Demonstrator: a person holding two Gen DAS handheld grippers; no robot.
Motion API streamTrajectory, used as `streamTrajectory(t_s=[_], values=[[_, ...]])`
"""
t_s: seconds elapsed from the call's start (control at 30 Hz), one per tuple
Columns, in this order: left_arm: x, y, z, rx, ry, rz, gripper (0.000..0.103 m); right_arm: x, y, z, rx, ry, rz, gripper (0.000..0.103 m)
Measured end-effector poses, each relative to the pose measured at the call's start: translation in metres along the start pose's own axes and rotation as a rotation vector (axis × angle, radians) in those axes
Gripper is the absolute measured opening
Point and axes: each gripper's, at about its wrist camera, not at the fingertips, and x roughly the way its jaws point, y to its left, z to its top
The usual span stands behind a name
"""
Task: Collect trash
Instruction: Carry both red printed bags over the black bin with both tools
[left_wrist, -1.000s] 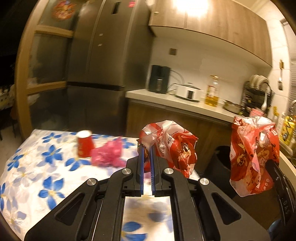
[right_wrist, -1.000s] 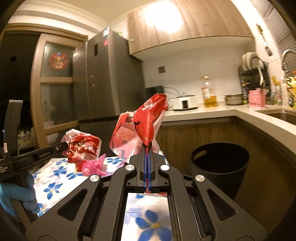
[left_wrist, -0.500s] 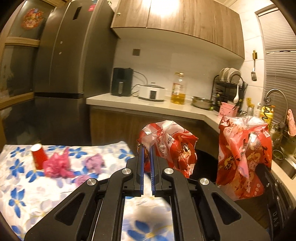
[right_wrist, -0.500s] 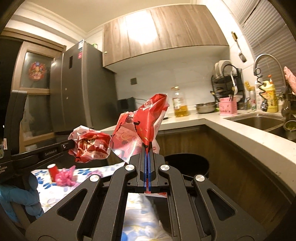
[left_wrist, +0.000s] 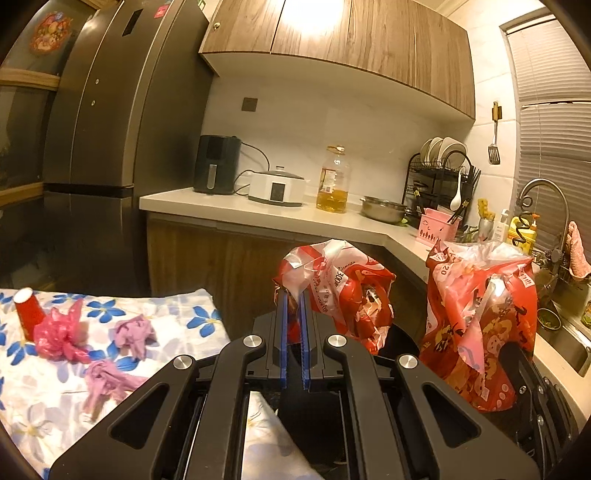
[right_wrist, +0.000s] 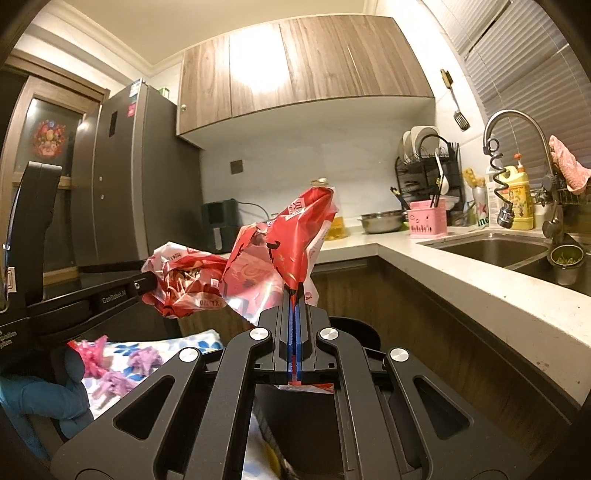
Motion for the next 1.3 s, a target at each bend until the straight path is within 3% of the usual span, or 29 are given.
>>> streamTrajectory(t_s=[0.77, 1.3], values=[[0.091, -0.012, -0.029, -0.045, 0.087, -0.045, 0.006, 0.074, -0.035, -0.029, -0.003, 0.074, -0.041, 0.001], [0.129, -0.017, -0.046, -0.023, 0.152, -0.047, 0.008, 0.113, -0.04, -0.05, 0.006, 0.13, -0.032, 0.001]])
